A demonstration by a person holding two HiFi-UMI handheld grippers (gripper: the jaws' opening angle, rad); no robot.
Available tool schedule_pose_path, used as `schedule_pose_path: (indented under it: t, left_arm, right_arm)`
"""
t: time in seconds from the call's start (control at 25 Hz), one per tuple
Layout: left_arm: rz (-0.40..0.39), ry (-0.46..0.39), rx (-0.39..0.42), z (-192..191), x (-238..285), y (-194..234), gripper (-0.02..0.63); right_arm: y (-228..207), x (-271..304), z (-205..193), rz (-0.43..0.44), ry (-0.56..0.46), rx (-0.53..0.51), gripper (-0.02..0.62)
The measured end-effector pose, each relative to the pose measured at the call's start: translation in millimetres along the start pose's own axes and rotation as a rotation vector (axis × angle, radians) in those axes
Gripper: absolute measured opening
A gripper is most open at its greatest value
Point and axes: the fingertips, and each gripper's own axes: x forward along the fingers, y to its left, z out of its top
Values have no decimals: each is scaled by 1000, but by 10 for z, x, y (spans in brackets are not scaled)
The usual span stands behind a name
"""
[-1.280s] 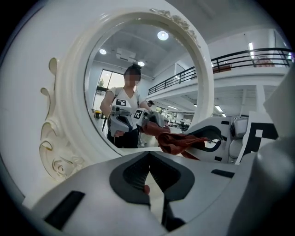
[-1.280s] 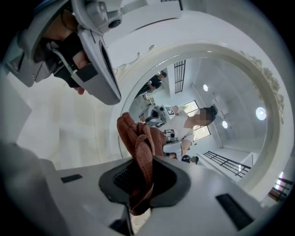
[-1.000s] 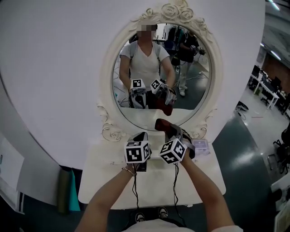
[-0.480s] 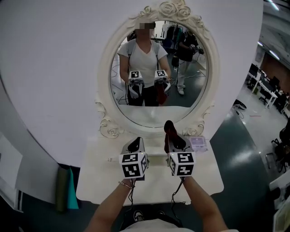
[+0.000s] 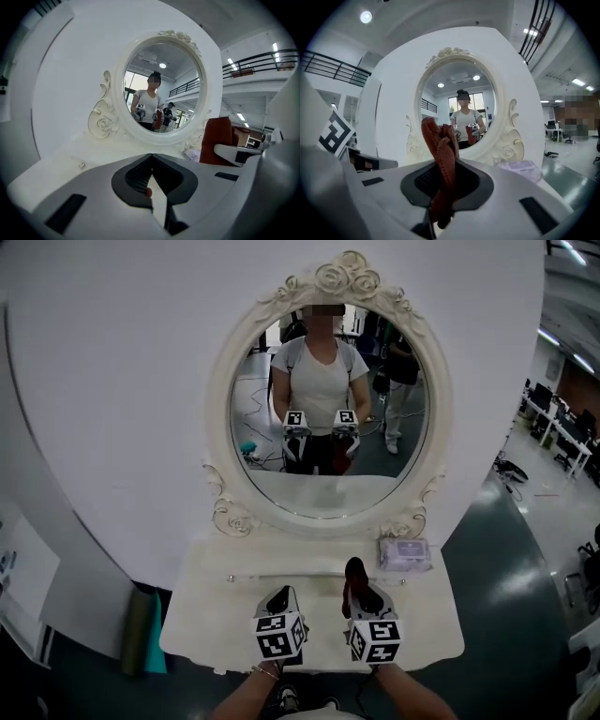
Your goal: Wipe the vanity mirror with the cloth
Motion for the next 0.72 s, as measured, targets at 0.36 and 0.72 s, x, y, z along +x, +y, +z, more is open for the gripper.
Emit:
schedule_pose_path:
  t: [0.36, 0.72]
  left_arm:
    - [41, -62, 32, 150, -99, -64, 11]
    - [30, -85, 59, 250, -83, -144, 11]
  right_arm:
    - [120, 30, 60, 81, 2, 40, 58]
    - [58, 40, 120, 77, -6, 33, 57]
